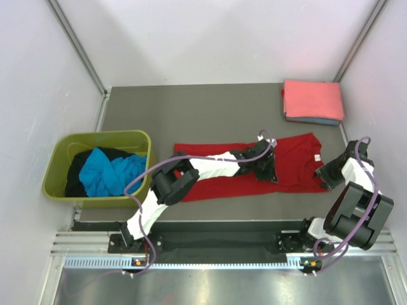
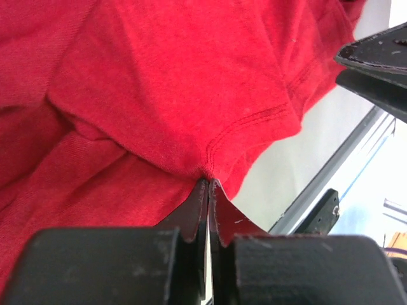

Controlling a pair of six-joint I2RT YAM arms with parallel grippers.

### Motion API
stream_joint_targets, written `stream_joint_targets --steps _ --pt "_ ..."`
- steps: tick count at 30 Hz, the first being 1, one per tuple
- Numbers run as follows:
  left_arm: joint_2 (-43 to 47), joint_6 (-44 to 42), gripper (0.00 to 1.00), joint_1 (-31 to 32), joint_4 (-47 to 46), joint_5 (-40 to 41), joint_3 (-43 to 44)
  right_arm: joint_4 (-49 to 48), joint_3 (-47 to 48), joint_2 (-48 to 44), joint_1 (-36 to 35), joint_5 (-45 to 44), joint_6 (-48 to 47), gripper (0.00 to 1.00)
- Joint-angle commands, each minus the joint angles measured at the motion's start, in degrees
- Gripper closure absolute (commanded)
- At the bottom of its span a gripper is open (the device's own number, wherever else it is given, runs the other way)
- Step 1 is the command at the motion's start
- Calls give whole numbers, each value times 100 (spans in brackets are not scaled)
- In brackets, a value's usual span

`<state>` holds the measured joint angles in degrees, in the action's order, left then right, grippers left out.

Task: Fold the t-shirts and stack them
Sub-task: Fold the tshirt

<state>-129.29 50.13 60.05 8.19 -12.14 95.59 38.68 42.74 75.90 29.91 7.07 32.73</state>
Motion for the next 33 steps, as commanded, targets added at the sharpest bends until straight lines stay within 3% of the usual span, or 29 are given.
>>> stream_joint_targets --steps 1,33 --pt "62 32 100 24 -151 -95 267 -97 15 -259 94 -13 14 61" --pt "388 -12 100 -117 -458 -473 328 -826 -495 -304 129 -180 366 68"
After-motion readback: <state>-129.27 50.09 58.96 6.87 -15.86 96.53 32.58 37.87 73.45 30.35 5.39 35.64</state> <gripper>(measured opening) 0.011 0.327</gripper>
